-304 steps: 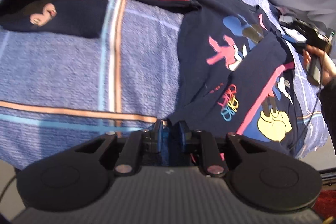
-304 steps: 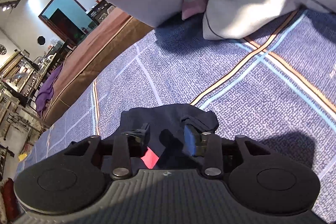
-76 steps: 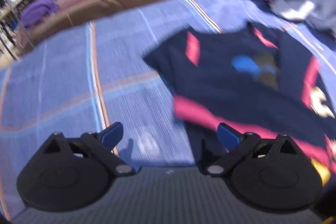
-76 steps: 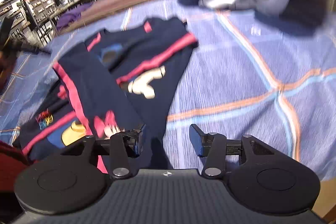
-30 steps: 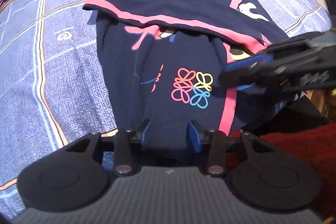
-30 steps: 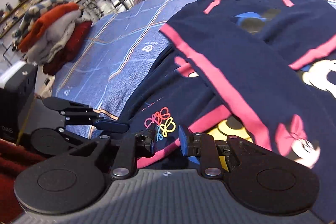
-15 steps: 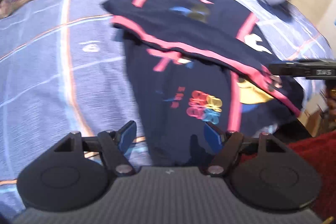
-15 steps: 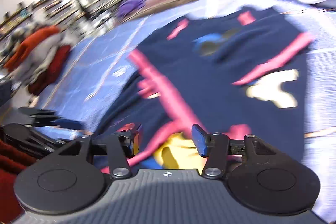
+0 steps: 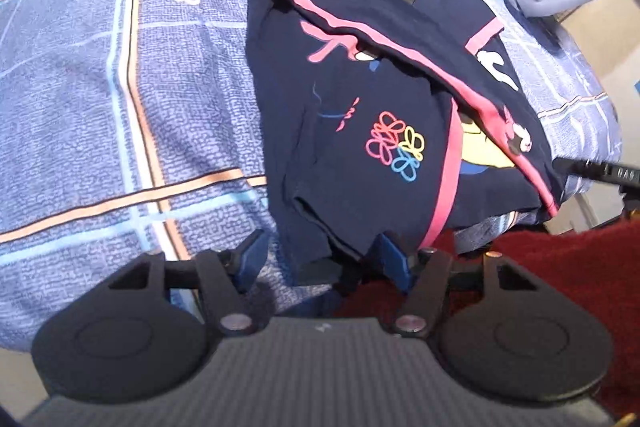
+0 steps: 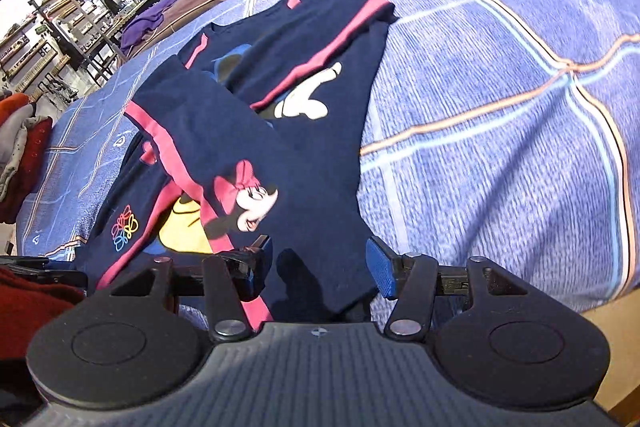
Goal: Fold small clothes
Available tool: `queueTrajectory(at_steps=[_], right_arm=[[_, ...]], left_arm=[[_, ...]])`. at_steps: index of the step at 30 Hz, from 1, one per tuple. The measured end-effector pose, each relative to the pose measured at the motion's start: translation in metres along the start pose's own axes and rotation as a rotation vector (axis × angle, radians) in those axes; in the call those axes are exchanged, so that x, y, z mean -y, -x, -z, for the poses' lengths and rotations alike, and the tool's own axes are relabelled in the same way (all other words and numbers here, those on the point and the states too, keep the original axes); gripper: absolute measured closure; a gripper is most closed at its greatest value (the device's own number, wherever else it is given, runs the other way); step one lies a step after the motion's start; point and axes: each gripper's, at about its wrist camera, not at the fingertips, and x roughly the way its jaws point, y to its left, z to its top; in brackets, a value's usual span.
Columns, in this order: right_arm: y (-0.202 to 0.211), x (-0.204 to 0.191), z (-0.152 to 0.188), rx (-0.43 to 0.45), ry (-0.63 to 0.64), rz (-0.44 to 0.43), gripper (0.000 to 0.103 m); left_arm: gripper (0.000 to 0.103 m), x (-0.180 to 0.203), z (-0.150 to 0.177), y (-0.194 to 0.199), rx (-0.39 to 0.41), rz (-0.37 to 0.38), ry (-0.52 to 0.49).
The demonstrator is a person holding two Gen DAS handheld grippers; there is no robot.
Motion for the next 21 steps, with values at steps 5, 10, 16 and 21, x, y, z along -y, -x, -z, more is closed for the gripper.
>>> queueTrajectory(at_steps=[5, 10, 16, 21], right_arm=[[0.007, 0.007, 0.006, 0.02, -0.018, 0.011, 0.015], [-0.006, 0.015, 0.018, -0.057, -0.083, -0.042, 0.017], [-0.013, 0.008, 0.019, -0.084, -0.124, -0.129, 0.063], [-0.008, 0.011, 0.013, -0.085, -0.153, -0.163, 0.083]], left_arm=[[0.055, -0.004, 0.001, -0.004, -0.019, 0.024, 0.033], [0.062, -0.003, 0.002, -0.008, -0.027, 0.028, 0.044], [0.088, -0.013, -0.001, -0.012, -0.031, 0.082, 0.101], [0.097, -0.024, -0.005, -0.01, -0.015, 0.113, 0.166]])
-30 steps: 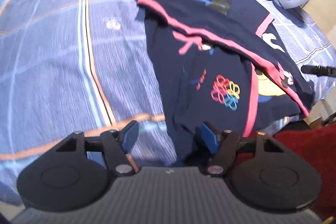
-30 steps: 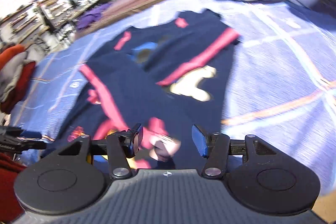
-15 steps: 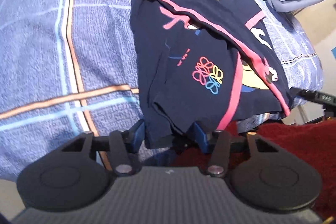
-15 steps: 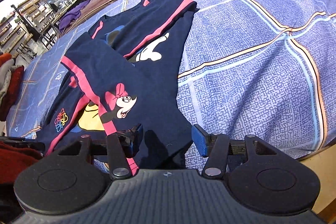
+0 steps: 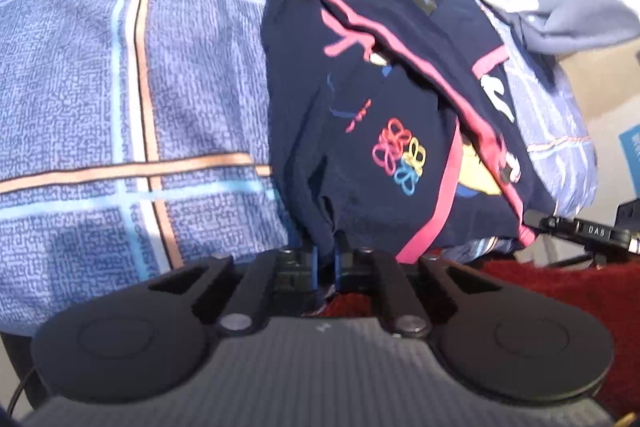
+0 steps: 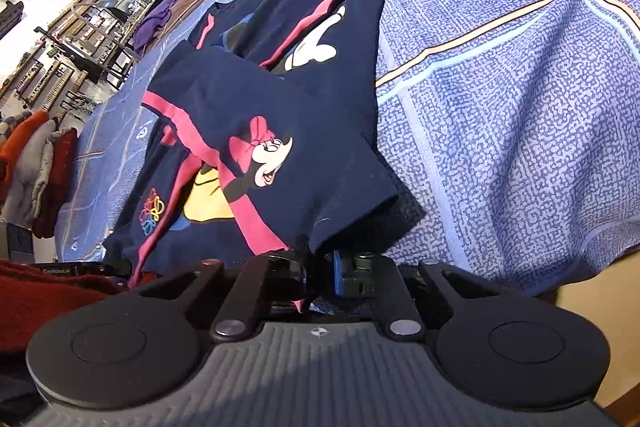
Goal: Fold small clothes
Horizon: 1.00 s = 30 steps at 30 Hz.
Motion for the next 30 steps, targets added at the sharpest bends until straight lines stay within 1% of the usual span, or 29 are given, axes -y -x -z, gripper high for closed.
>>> queueTrajectory(at_steps=[3, 5, 6, 9, 10, 12, 13, 15, 17, 18, 20, 22, 23, 25, 27, 28, 30], right_arm=[[0.004, 0.008, -0.009, 0.023, -0.104, -0.104, 0.083], [0.003, 0.009, -0.023, 0.042, -0.143, -0.158, 0.084], [0.002, 0.008, -0.033, 0.054, -0.15, -0.176, 0.084], [-0.006, 0.003, -0.07, 0.084, -0.136, -0.212, 0.084], [-0.011, 0.0, -0.088, 0.091, -0.13, -0.231, 0.084], [-0.024, -0.006, -0.123, 0.102, -0.107, -0.245, 0.084], [-0.03, -0.012, -0.139, 0.11, -0.084, -0.234, 0.084], [-0.042, -0.02, -0.168, 0.125, -0.041, -0.212, 0.084], [-0.059, -0.023, -0.197, 0.125, -0.014, -0.204, 0.084], [-0.069, -0.022, -0.212, 0.133, -0.014, -0.181, 0.084], [-0.086, -0.017, -0.238, 0.148, -0.028, -0.152, 0.084], [-0.102, -0.01, -0.261, 0.177, -0.047, -0.108, 0.084], [-0.112, -0.008, -0.272, 0.178, -0.044, -0.097, 0.084], [-0.127, -0.005, -0.285, 0.181, -0.043, -0.073, 0.084], [-0.141, -0.006, -0.293, 0.152, -0.013, -0.031, 0.084], [-0.148, -0.007, -0.295, 0.142, 0.011, 0.0, 0.084], [-0.155, -0.006, -0.293, 0.128, 0.022, 0.012, 0.084]], left_arm=[[0.097, 0.002, -0.014, 0.005, 0.033, 0.038, -0.005], [0.097, 0.003, -0.031, 0.008, 0.059, 0.071, -0.014], [0.097, 0.003, -0.042, 0.008, 0.071, 0.074, -0.021], [0.098, 0.005, -0.084, 0.007, 0.111, 0.076, -0.044], [0.098, 0.005, -0.1, 0.005, 0.123, 0.076, -0.05], [0.098, 0.01, -0.134, -0.001, 0.143, 0.038, -0.071], [0.098, 0.014, -0.15, -0.003, 0.159, 0.019, -0.075], [0.098, 0.02, -0.182, -0.004, 0.193, 0.03, -0.081], [0.098, 0.025, -0.22, -0.007, 0.239, 0.019, -0.081], [0.098, 0.025, -0.24, -0.012, 0.246, 0.013, -0.082], [0.098, 0.022, -0.275, -0.029, 0.253, -0.06, -0.052], [0.098, 0.016, -0.304, -0.05, 0.242, -0.108, -0.025], [0.098, 0.012, -0.317, -0.061, 0.227, -0.121, -0.008], [0.098, 0.008, -0.335, -0.083, 0.199, -0.154, 0.003], [0.097, 0.006, -0.344, -0.1, 0.17, -0.173, 0.006], [0.097, 0.005, -0.347, -0.108, 0.158, -0.181, 0.015], [0.095, 0.002, -0.347, -0.116, 0.149, -0.184, 0.019]])
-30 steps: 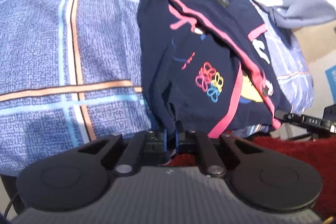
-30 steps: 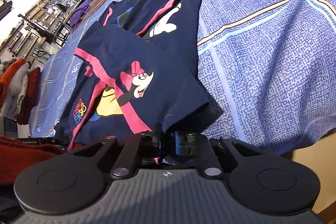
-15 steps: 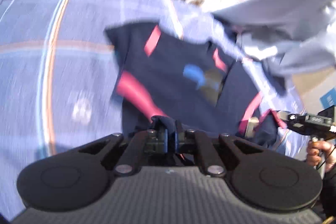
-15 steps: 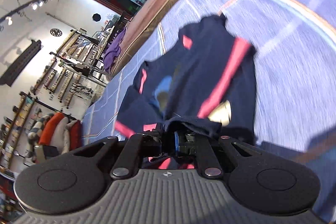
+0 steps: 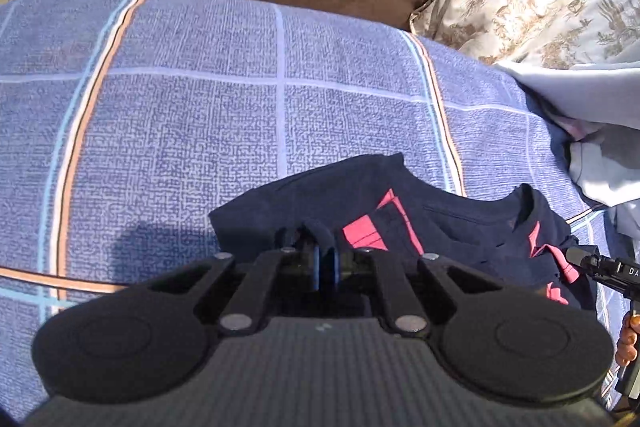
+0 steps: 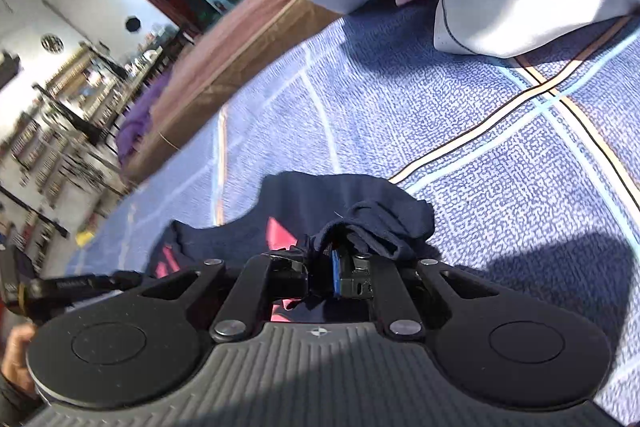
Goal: Fold small clothes
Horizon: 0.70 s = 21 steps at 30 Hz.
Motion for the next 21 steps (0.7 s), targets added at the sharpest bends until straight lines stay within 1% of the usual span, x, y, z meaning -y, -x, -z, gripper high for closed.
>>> queueTrajectory(at_steps=[2, 5, 8, 11, 12, 13, 14, 15, 16, 17, 18, 19, 20, 21], right_arm=[[-0.001, 0.005, 0.002, 0.001, -0.021, -0.008, 0.084], [0.0, 0.012, 0.002, 0.004, -0.04, -0.021, 0.085], [0.006, 0.014, 0.002, 0.035, -0.049, -0.04, 0.085], [0.014, 0.03, 0.002, 0.079, -0.192, -0.118, 0.084], [0.017, 0.037, 0.003, 0.094, -0.262, -0.145, 0.084], [0.018, 0.042, 0.003, 0.101, -0.315, -0.153, 0.08], [0.021, 0.045, 0.004, 0.106, -0.338, -0.143, 0.072], [0.026, 0.04, 0.005, 0.126, -0.333, -0.118, 0.068], [0.033, 0.038, 0.004, 0.155, -0.303, -0.098, 0.062], [0.042, 0.035, 0.003, 0.182, -0.268, -0.075, 0.041], [0.051, 0.031, 0.002, 0.216, -0.235, -0.039, 0.024], [0.06, 0.027, 0.002, 0.244, -0.211, -0.004, 0.0], [0.068, 0.02, 0.003, 0.27, -0.172, 0.025, 0.0], [0.073, 0.013, 0.002, 0.275, -0.099, 0.029, 0.003]], left_arm=[[0.095, -0.004, -0.001, -0.007, -0.002, -0.005, 0.008], [0.095, -0.013, -0.003, -0.016, -0.009, 0.01, 0.057], [0.095, -0.018, -0.008, -0.015, 0.017, 0.018, 0.11], [0.094, -0.017, -0.013, -0.008, 0.052, 0.009, 0.104], [0.089, -0.016, -0.014, -0.005, 0.061, -0.005, 0.096], [0.08, -0.015, -0.015, -0.002, 0.078, -0.042, 0.088], [0.052, -0.016, -0.016, 0.002, 0.096, -0.098, 0.081], [0.034, -0.018, -0.016, 0.007, 0.122, -0.151, 0.076], [0.033, -0.022, -0.016, 0.014, 0.154, -0.189, 0.073], [0.033, -0.024, -0.016, 0.021, 0.176, -0.21, 0.072], [0.033, -0.024, -0.015, 0.03, 0.192, -0.219, 0.065], [0.033, -0.021, -0.013, 0.037, 0.203, -0.219, 0.04], [0.034, -0.014, -0.008, 0.046, 0.213, -0.222, -0.008], [0.035, -0.003, -0.001, 0.053, 0.228, -0.228, -0.079]])
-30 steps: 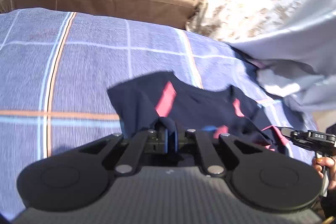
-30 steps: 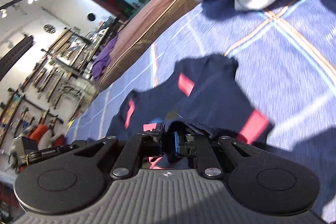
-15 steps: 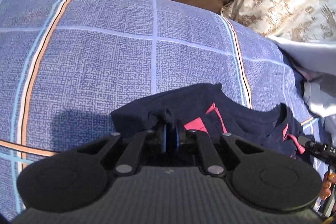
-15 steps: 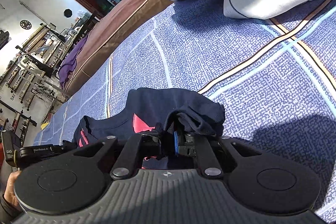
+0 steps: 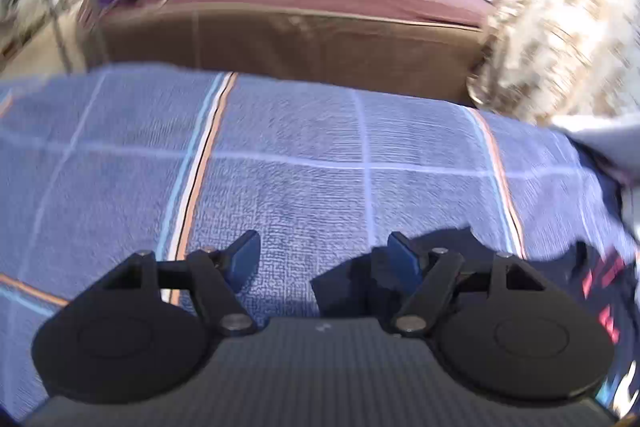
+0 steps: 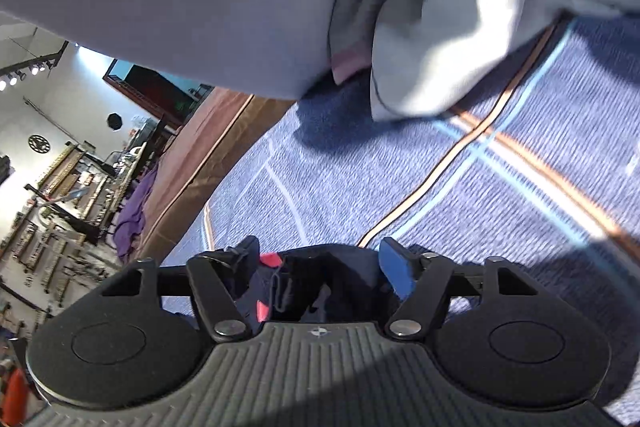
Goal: Fold small clothes
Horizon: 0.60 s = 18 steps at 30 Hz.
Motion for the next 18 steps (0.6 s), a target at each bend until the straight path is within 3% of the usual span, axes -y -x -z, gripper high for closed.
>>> queueTrajectory(at_steps=[2, 4, 6, 7, 9, 11, 14, 16, 18], right_arm=[[0.007, -0.023, 0.006, 0.011, 0.19, -0.018, 0.021], [0.011, -0.049, 0.02, -0.023, 0.401, -0.021, 0.033], [0.002, -0.066, 0.04, -0.126, 0.555, -0.056, 0.044], [-0.001, -0.072, 0.051, -0.171, 0.602, -0.073, 0.051], [-0.018, -0.083, 0.075, -0.264, 0.699, -0.097, 0.054], [-0.028, -0.091, 0.091, -0.3, 0.727, -0.112, 0.054], [-0.044, -0.099, 0.101, -0.323, 0.721, -0.123, 0.053], [-0.058, -0.106, 0.103, -0.315, 0.764, -0.103, 0.052], [-0.069, -0.111, 0.104, -0.305, 0.78, -0.09, 0.053]], left_arm=[[0.037, 0.027, 0.014, 0.022, 0.046, 0.007, -0.164], [0.04, 0.056, 0.036, 0.035, 0.041, 0.06, -0.313], [0.053, 0.084, 0.058, 0.031, -0.02, 0.113, -0.429], [0.055, 0.097, 0.068, 0.027, -0.042, 0.11, -0.478], [0.062, 0.121, 0.087, 0.019, -0.046, 0.08, -0.588], [0.062, 0.137, 0.092, 0.008, -0.036, 0.054, -0.616], [0.059, 0.152, 0.089, -0.013, -0.062, 0.042, -0.575], [0.052, 0.157, 0.087, -0.024, -0.055, 0.005, -0.574], [0.036, 0.161, 0.083, -0.031, -0.031, -0.032, -0.568]])
